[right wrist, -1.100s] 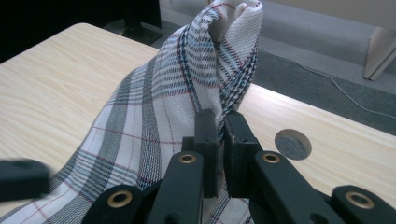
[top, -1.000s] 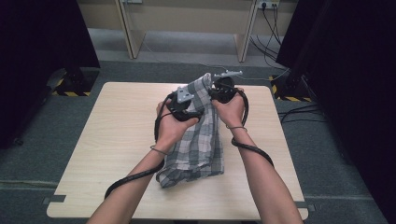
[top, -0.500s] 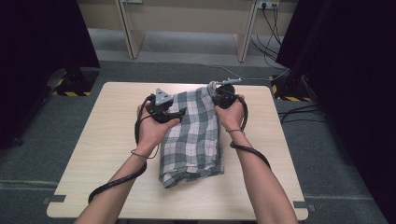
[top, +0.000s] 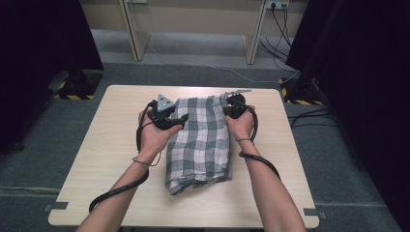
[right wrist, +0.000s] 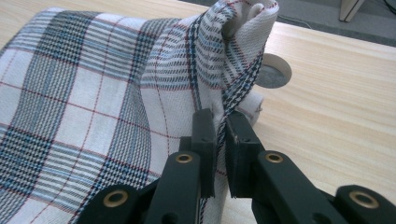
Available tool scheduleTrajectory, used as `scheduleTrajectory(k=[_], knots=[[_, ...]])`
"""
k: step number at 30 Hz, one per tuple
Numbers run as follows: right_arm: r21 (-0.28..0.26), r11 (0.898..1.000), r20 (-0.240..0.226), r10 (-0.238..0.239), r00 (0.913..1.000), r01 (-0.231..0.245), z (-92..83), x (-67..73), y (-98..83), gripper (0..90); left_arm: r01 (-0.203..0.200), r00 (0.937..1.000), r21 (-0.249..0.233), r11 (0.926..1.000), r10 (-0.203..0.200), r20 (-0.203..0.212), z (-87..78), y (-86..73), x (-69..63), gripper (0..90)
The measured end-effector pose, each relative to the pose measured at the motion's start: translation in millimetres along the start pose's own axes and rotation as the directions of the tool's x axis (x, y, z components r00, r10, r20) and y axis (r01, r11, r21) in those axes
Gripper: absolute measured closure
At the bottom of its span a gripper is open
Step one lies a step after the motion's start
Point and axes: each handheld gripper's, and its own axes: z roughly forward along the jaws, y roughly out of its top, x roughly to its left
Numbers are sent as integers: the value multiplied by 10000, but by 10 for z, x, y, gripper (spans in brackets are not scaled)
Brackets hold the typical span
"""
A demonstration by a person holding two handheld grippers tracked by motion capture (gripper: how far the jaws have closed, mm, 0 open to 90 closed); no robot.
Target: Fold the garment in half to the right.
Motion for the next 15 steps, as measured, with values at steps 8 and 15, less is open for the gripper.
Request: scheduleTrajectory(k=[8,15], knots=[[212,9996,309,196,9993,-203,52,-57,-74,722,25,10000,39,10000,-25,-10,1,-49,26,410],[195,9993,491,296,9984,-306,19,-100,-118,524,119,9999,131,9998,-118,-60,-21,-123,86,390]])
